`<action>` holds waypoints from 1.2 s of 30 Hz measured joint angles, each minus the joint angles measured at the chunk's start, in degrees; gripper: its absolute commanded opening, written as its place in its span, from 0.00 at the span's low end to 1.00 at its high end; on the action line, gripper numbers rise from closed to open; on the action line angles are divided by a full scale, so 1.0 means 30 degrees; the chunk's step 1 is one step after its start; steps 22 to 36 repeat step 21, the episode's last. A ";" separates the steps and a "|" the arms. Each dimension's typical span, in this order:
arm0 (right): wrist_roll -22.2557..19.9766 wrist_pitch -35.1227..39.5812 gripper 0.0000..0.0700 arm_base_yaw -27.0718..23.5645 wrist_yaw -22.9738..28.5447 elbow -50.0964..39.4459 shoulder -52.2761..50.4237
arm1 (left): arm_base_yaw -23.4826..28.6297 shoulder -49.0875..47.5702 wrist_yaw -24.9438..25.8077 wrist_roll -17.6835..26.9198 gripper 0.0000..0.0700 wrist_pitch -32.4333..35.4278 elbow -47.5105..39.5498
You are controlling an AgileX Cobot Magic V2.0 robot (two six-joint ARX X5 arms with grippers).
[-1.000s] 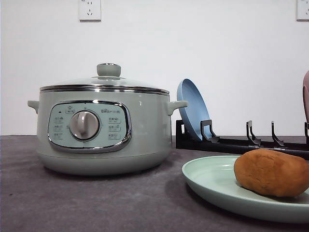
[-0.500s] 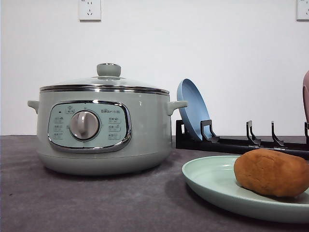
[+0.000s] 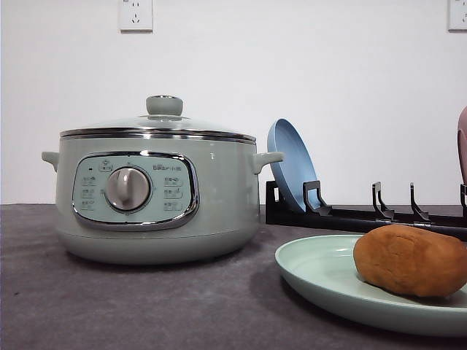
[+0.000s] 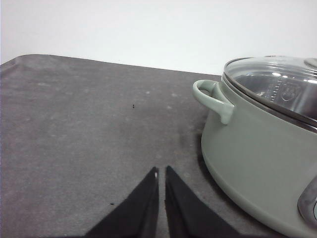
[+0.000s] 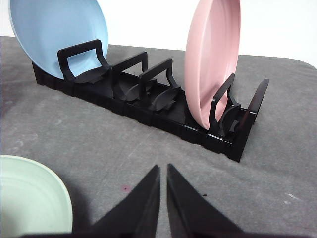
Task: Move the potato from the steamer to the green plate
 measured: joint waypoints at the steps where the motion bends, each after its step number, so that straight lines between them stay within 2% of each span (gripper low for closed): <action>1: -0.0005 0.0000 0.02 0.0000 0.0000 0.0000 0.0000 | 0.0000 0.0000 0.0000 0.0000 0.02 -0.0006 0.0000; 36: 0.0001 0.0000 0.02 0.0000 0.0000 0.0000 0.0000 | 0.0000 0.0000 0.0000 0.0000 0.02 -0.0006 0.0000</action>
